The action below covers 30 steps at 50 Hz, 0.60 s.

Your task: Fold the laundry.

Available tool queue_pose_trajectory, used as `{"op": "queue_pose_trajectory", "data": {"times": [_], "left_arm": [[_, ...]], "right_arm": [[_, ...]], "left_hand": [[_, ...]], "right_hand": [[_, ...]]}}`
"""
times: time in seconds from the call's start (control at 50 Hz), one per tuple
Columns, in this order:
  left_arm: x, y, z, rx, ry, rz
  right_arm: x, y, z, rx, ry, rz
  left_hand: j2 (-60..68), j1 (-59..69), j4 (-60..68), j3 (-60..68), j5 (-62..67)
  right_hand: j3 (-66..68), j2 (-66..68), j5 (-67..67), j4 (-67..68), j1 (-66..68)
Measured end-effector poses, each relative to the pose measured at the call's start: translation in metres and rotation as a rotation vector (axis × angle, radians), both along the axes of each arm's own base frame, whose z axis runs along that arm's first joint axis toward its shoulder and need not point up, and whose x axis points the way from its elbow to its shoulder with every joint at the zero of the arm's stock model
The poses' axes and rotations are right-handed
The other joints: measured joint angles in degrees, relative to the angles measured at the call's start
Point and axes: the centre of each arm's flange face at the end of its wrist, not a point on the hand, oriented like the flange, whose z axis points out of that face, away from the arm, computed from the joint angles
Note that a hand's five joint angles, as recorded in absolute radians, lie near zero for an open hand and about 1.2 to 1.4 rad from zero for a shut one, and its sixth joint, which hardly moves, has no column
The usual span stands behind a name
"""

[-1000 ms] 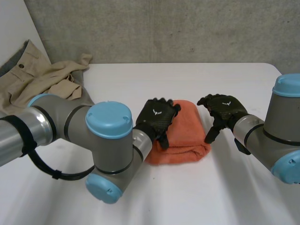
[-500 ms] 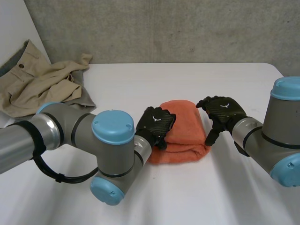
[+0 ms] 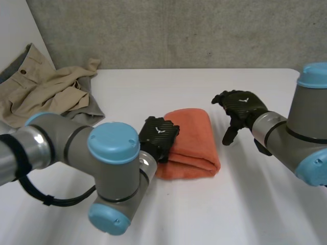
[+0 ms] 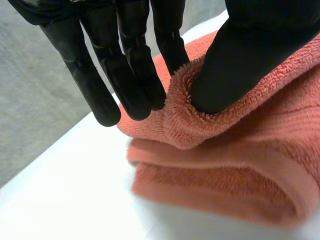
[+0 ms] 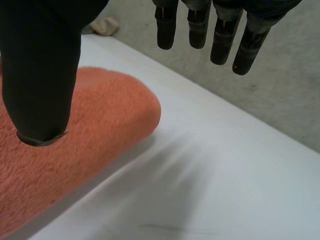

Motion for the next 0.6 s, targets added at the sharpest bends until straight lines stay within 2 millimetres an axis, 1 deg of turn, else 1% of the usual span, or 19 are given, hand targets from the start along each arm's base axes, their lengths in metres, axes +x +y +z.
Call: {"op": "queue_pose_trajectory", "data": {"times": [0.02,0.06,0.08,0.12,0.14,0.18,0.2,0.22,0.24,0.26,0.28,0.3,0.32,0.34,0.42,0.52,0.56,0.58,0.6], "left_arm": [[0.006,0.004,0.004,-0.017,-0.026,0.012],[0.008,0.006,0.004,-0.021,-0.035,0.015],[0.013,0.011,0.005,-0.031,-0.063,0.021],[0.015,0.014,0.005,-0.033,-0.076,0.020],[0.018,0.017,0.003,-0.034,-0.091,0.019],[0.019,0.020,0.002,-0.033,-0.103,0.016],[0.020,0.021,0.001,-0.032,-0.110,0.014],[0.020,0.022,0.000,-0.030,-0.114,0.012],[0.020,0.023,-0.001,-0.030,-0.116,0.011],[0.020,0.023,-0.001,-0.030,-0.117,0.010],[0.020,0.023,-0.001,-0.031,-0.116,0.009],[0.019,0.023,0.000,-0.034,-0.112,0.008],[0.018,0.022,0.001,-0.037,-0.108,0.008],[0.017,0.021,0.003,-0.041,-0.100,0.009],[0.014,0.012,0.012,-0.062,-0.066,0.020],[0.014,-0.014,0.028,-0.092,0.002,0.064],[0.013,-0.022,0.030,-0.090,0.022,0.072],[0.012,-0.028,0.027,-0.077,0.038,0.074],[0.012,-0.030,0.026,-0.071,0.041,0.073]], "right_arm": [[0.005,0.002,-0.002,0.024,0.007,0.019],[0.009,0.004,-0.004,0.041,0.013,0.034],[0.018,0.008,-0.010,0.072,0.024,0.062],[0.020,0.008,-0.012,0.081,0.027,0.070],[0.026,0.010,-0.019,0.103,0.036,0.088],[0.030,0.010,-0.025,0.117,0.042,0.100],[0.033,0.010,-0.028,0.125,0.045,0.105],[0.034,0.009,-0.032,0.133,0.049,0.109],[0.035,0.009,-0.034,0.136,0.051,0.110],[0.036,0.008,-0.037,0.141,0.053,0.112],[0.037,0.007,-0.040,0.145,0.055,0.113],[0.039,0.005,-0.047,0.155,0.062,0.115],[0.039,0.005,-0.049,0.158,0.064,0.114],[0.040,0.004,-0.053,0.163,0.067,0.114],[0.040,0.002,-0.058,0.169,0.072,0.110],[0.038,0.002,-0.060,0.171,0.075,0.106],[0.038,0.002,-0.060,0.172,0.076,0.105],[0.037,0.002,-0.060,0.172,0.077,0.104],[0.037,0.003,-0.060,0.172,0.077,0.104]], "left_hand": [[0.00,0.00,0.00,0.00,0.00],[0.00,0.00,0.00,0.00,0.00],[0.00,0.00,0.00,0.00,0.00],[0.00,0.00,-0.03,0.00,0.00],[-1.24,-0.02,-1.44,-1.12,-0.23],[-1.24,-0.02,-1.44,-1.12,-0.23],[-3.55,-0.10,-3.87,-3.21,-0.23],[-11.03,-7.07,-10.35,-9.66,-6.08],[-20.77,-19.42,-21.19,-20.34,-16.86],[-20.77,-19.42,-21.19,-20.34,-16.86],[-39.18,-39.39,-39.61,-38.47,-35.78],[-46.38,-44.32,-46.62,-45.32,-43.77],[-47.22,-44.57,-47.81,-46.53,-45.19],[-49.15,-44.58,-49.69,-48.61,-47.55],[-50.20,-44.58,-50.62,-49.67,-48.87],[-50.35,-44.58,-50.70,-49.67,-49.03],[-50.35,-44.58,-50.70,-49.67,-49.06],[-50.35,-44.58,-50.70,-49.67,-49.04],[-50.35,-44.58,-50.70,-49.67,-49.05]], "right_hand": [[0.00,0.00,0.00,0.00,0.00],[0.00,0.00,0.00,0.00,0.00],[0.00,0.00,0.00,0.00,0.00],[0.00,0.00,0.00,0.00,0.00],[0.00,0.00,0.00,0.00,0.00],[0.00,0.00,0.00,0.00,0.00],[0.00,0.00,0.00,0.00,0.00],[0.00,0.00,0.00,0.00,0.00],[0.00,0.00,0.00,0.00,0.00],[0.00,0.00,0.00,0.00,0.00],[0.00,0.00,0.00,0.00,0.00],[0.00,0.00,0.00,0.00,0.00],[0.00,0.00,0.00,0.00,0.00],[0.00,0.00,0.00,0.00,0.00],[0.00,0.00,0.00,0.00,0.00],[0.00,0.00,0.00,0.00,0.00],[0.00,0.00,0.00,0.00,0.00],[0.00,0.00,0.00,0.00,0.00],[0.00,0.00,0.00,0.00,0.00]]}}
